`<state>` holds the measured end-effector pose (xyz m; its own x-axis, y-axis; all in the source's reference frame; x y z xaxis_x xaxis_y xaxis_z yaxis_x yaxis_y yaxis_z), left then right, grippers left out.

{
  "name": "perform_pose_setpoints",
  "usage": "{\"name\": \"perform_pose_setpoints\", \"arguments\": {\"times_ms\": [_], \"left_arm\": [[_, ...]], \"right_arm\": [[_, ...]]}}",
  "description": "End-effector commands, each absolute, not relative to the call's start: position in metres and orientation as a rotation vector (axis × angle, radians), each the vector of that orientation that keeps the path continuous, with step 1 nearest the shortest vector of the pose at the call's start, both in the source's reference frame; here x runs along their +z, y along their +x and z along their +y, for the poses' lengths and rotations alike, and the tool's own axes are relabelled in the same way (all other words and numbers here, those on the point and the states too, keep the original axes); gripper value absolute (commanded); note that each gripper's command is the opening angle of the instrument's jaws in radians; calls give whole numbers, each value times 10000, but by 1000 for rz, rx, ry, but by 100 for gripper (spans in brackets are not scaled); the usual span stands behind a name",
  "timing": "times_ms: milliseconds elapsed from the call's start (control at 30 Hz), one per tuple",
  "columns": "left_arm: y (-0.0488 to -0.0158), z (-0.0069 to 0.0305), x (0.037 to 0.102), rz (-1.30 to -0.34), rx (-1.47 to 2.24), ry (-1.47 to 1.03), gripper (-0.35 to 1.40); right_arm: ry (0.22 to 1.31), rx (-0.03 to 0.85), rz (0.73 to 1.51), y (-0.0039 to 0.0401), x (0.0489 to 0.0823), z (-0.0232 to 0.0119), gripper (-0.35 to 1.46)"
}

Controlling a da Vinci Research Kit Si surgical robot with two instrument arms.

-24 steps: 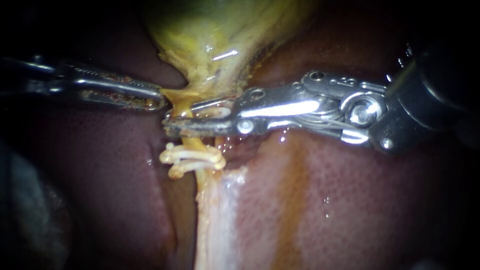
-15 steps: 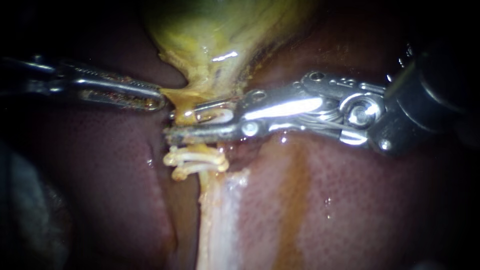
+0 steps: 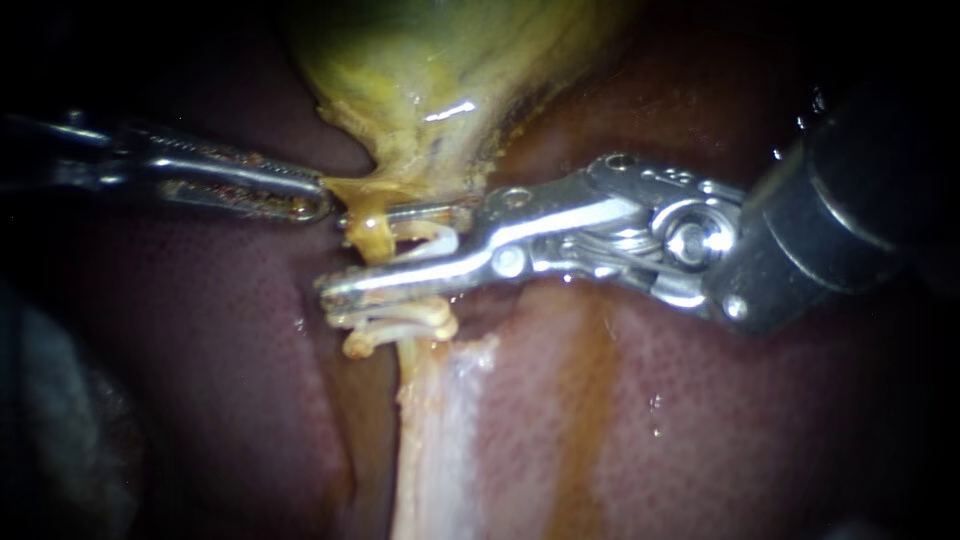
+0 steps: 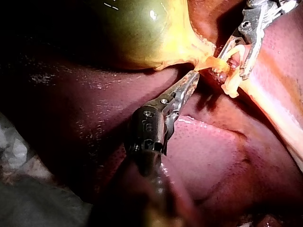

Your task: Clipping third clip left tube

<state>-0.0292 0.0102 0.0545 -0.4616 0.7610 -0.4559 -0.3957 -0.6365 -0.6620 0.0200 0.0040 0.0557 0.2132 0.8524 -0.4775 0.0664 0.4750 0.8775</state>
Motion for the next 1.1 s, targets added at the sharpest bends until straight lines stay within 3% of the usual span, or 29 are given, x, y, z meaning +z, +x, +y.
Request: {"name": "perform_pose_setpoints", "arguments": {"times_ms": [33,367,800,1100], "left_arm": [[-292,102,545,-621,2123,-985,-35],[-292,102,545,-620,2123,-985,-35],[-293,102,546,-619,2123,-985,-35],[-293,102,546,-619,2123,-985,-35]], "right_arm": [[947,680,1244,199,565,37,49],[953,687,1221,194,613,17,50],[948,696,1216,200,627,22,50],[951,711,1254,221,629,27,50]]}}
